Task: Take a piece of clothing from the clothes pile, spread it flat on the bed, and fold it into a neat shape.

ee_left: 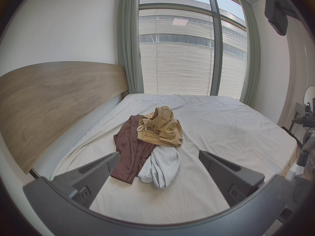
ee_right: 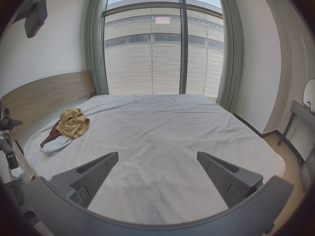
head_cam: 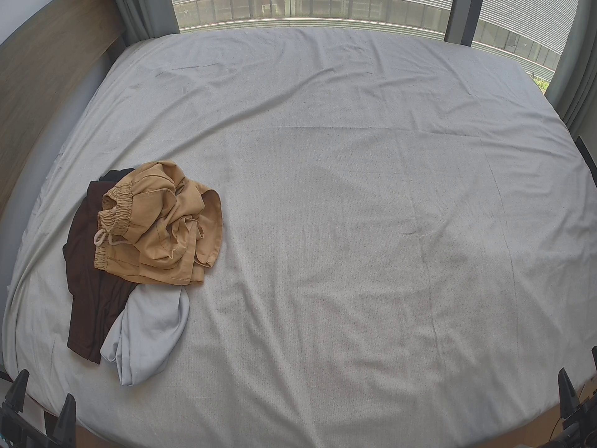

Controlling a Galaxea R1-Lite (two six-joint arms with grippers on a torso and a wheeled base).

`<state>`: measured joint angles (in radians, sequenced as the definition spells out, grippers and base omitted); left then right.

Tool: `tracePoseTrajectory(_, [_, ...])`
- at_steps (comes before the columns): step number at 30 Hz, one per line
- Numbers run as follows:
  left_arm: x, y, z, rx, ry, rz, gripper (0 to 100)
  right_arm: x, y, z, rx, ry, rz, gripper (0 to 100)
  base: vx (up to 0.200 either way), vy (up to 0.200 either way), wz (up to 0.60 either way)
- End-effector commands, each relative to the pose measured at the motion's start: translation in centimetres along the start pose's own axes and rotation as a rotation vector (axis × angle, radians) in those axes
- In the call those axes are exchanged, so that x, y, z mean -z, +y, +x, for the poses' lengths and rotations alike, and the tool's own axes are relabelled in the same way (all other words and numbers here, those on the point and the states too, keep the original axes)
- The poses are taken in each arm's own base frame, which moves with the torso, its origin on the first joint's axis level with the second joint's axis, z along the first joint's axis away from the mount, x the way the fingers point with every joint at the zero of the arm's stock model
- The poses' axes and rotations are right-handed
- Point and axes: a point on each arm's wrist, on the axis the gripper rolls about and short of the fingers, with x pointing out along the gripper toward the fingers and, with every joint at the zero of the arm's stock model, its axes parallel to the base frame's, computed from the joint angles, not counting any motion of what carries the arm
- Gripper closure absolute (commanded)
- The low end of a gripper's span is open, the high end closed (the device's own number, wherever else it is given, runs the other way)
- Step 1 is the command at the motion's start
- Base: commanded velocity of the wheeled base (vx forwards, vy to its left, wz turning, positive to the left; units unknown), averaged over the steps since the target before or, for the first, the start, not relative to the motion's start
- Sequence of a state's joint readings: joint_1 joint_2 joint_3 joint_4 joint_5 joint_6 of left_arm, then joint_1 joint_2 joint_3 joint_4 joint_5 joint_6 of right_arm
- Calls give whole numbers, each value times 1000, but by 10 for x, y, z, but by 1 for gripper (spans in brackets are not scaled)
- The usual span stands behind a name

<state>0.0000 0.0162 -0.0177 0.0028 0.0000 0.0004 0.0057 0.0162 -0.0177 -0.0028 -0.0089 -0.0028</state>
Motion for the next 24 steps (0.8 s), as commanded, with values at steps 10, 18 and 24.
tracePoseTrajectory(10, [-37,0,-6,14,-181,0,0,5,0,0,-2,1,1,0,0,0,0])
tracePoseTrajectory(18, [-56,0,10,187,-56,-59,0,5,0,0,-3,3,0,0,0,0,0])
tracePoseTrajectory(24, [-101,-2,23,232,-43,-185,0,5,0,0,-3,3,1,0,0,0,0])
